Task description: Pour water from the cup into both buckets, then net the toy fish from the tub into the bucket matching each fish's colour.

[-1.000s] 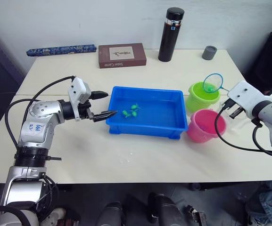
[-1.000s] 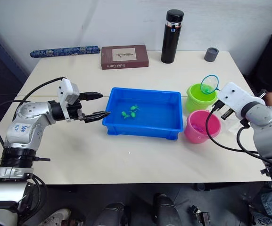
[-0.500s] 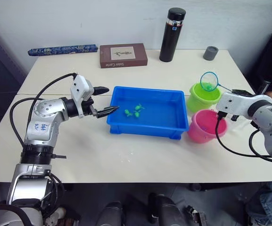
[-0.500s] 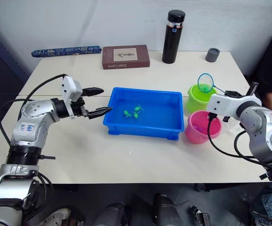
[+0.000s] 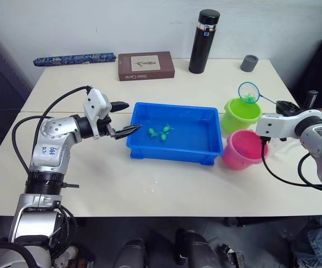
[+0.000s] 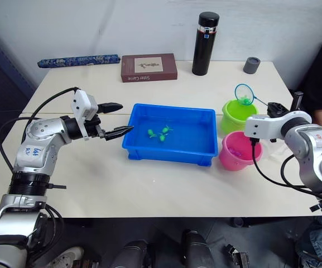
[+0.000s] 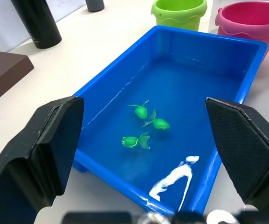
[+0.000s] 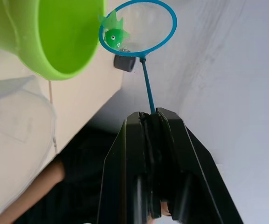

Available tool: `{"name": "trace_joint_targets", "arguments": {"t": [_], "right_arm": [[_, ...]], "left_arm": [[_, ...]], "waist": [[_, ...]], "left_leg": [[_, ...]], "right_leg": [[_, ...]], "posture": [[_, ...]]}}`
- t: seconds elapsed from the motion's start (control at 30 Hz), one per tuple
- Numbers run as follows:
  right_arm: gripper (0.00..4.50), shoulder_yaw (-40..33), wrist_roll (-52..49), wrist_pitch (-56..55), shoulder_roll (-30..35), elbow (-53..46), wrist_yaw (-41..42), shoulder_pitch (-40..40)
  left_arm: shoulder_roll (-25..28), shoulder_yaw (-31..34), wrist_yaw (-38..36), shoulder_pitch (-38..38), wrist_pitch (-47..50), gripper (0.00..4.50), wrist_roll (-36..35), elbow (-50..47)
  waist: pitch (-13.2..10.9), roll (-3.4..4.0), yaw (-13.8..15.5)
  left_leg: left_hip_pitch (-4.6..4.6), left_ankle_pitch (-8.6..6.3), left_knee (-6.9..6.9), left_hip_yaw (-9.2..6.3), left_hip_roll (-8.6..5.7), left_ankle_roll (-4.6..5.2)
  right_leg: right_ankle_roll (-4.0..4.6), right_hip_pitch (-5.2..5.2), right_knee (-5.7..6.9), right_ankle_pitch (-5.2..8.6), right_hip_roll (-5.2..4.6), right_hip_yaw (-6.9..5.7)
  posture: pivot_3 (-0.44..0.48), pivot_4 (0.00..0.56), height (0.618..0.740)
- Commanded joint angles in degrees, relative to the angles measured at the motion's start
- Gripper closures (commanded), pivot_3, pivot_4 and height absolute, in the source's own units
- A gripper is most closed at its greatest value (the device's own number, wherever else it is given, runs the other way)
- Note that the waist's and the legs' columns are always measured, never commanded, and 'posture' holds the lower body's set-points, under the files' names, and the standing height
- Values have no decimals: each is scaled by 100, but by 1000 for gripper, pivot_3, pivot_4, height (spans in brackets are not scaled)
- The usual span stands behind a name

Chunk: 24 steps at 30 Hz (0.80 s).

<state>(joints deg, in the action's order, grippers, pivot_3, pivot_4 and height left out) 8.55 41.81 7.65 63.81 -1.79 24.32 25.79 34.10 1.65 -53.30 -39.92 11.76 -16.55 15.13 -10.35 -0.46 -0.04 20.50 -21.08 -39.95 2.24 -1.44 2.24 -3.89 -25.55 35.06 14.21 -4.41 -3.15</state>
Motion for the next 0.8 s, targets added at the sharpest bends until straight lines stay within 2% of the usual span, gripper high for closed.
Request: {"name": "trace_joint_targets", "arguments": {"t": [0.03,0.3,0.47,0.8], "right_arm": [[4500,-170,452,-225,245,-88,-319,-110],[4500,-257,1311,-245,258,-519,-652,-809],[4500,-274,1714,-284,227,-653,-827,-861],[4500,-359,1775,-332,166,-720,-797,-799]], "left_arm": [[-8,100,-11,-88,-107,17,-21,-27],[-47,64,-53,-138,-155,17,-3,62],[-67,48,-82,-163,-184,17,10,98],[-102,53,-113,-179,-202,17,39,136]], "waist": [[0,0,0],[0,0,1],[0,0,-10],[0,0,-3]], "left_leg": [[0,0,0,0,0,0],[0,2,-3,2,0,-4],[-5,4,-4,4,1,-8],[-5,5,-6,5,1,-10]], "right_leg": [[0,0,0,0,0,0],[0,1,5,0,3,0],[0,2,10,0,6,3],[0,3,11,0,7,2]], "posture": [[0,150,740],[0,150,740],[0,150,740],[0,150,740]]}}
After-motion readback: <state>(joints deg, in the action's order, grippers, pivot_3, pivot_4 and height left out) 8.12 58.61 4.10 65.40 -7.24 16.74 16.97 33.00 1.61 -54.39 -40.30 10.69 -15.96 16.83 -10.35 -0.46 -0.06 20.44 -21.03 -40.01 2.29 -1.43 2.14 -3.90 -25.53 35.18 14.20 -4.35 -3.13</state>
